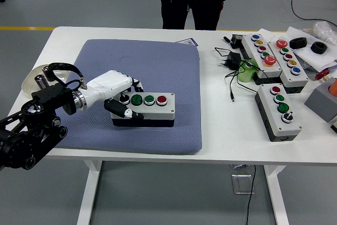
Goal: Pick up the button,place it on the desk,press the button,press the button
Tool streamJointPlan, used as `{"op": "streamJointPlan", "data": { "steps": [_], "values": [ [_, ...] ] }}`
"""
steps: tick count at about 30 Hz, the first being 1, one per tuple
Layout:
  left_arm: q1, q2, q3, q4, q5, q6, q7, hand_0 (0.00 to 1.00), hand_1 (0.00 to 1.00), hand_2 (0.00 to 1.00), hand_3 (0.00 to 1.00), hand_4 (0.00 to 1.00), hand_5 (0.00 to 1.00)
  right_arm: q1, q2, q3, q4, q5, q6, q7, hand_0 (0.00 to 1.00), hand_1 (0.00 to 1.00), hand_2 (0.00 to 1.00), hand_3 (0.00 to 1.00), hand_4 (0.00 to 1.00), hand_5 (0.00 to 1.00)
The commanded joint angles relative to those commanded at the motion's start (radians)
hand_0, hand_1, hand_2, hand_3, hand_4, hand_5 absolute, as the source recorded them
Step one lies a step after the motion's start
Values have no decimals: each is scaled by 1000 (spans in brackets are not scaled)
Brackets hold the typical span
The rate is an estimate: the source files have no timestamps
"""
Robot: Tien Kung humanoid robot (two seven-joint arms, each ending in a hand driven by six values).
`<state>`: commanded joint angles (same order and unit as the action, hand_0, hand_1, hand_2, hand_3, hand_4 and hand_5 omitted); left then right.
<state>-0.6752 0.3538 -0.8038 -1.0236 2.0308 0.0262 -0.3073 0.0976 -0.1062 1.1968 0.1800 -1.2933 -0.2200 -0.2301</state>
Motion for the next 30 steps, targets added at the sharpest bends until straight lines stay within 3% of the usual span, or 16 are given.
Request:
{"op": "streamJointPlan", "data": {
  "steps": [4, 5, 8, 10, 11, 13, 16, 17, 20, 22, 23, 28, 29, 30],
  "values": [
    [17, 9, -52, -56, -29, -24, 5, 754, 828, 888, 799, 998, 585, -1, 0, 3, 0, -2, 0, 0, 748, 703, 715, 584, 181, 136],
    [16, 12, -54, -63, -24, -36, 9, 886, 914, 955, 878, 998, 601, -1, 0, 4, 0, -3, 0, 0, 748, 702, 715, 583, 181, 136],
    [11, 18, -58, -72, -4, -94, 29, 886, 914, 955, 878, 998, 601, -1, 1, 5, 0, -2, 0, 0, 748, 702, 715, 583, 181, 136],
    [11, 17, -60, -64, 6, -110, 35, 886, 914, 955, 878, 998, 601, 0, 1, 6, 0, -2, 0, 0, 748, 702, 715, 583, 181, 136],
    [13, 17, -61, -59, 9, -114, 37, 936, 949, 998, 922, 998, 617, 0, 1, 6, 0, -3, 0, 0, 748, 702, 715, 583, 181, 136],
    [16, 17, -64, -57, 9, -114, 37, 936, 949, 998, 922, 998, 617, 0, 2, 7, 0, -3, -1, 0, 748, 702, 715, 583, 181, 136],
    [47, 16, -115, -107, -3, -93, 36, 936, 949, 998, 922, 998, 617, 0, 1, 7, 0, 0, -1, 0, 748, 702, 715, 583, 181, 136],
    [58, 16, -133, -130, -18, -77, 32, 987, 979, 998, 920, 998, 609, 0, 2, 7, 0, 0, -2, 0, 748, 702, 715, 583, 181, 136],
    [88, 17, -188, -213, -64, -21, 21, 987, 979, 998, 920, 998, 609, -1, 2, 9, 0, -2, -2, 0, 748, 702, 715, 583, 181, 136],
    [101, 24, -222, -277, -64, -23, 24, 987, 979, 998, 920, 998, 609, -1, 3, 10, 0, -1, -2, 0, 748, 702, 715, 583, 181, 136],
    [103, 28, -233, -302, -54, -32, 32, 634, 767, 860, 897, 804, 147, -2, 3, 10, 0, -2, -2, -1, 748, 702, 715, 583, 181, 136],
    [106, 56, -270, -398, 52, -114, 98, 634, 767, 860, 897, 804, 147, -5, 3, 12, 0, -3, -2, -3, 748, 702, 715, 583, 181, 136],
    [107, 62, -273, -417, 82, -143, 122, 330, 329, 361, 851, 566, 2, -5, 4, 11, 0, -3, -2, -3, 748, 702, 715, 583, 182, 136],
    [107, 67, -274, -434, 112, -167, 141, 330, 329, 361, 851, 566, 2, -6, 4, 12, 0, -3, -2, -3, 748, 702, 715, 583, 182, 136]
  ]
}}
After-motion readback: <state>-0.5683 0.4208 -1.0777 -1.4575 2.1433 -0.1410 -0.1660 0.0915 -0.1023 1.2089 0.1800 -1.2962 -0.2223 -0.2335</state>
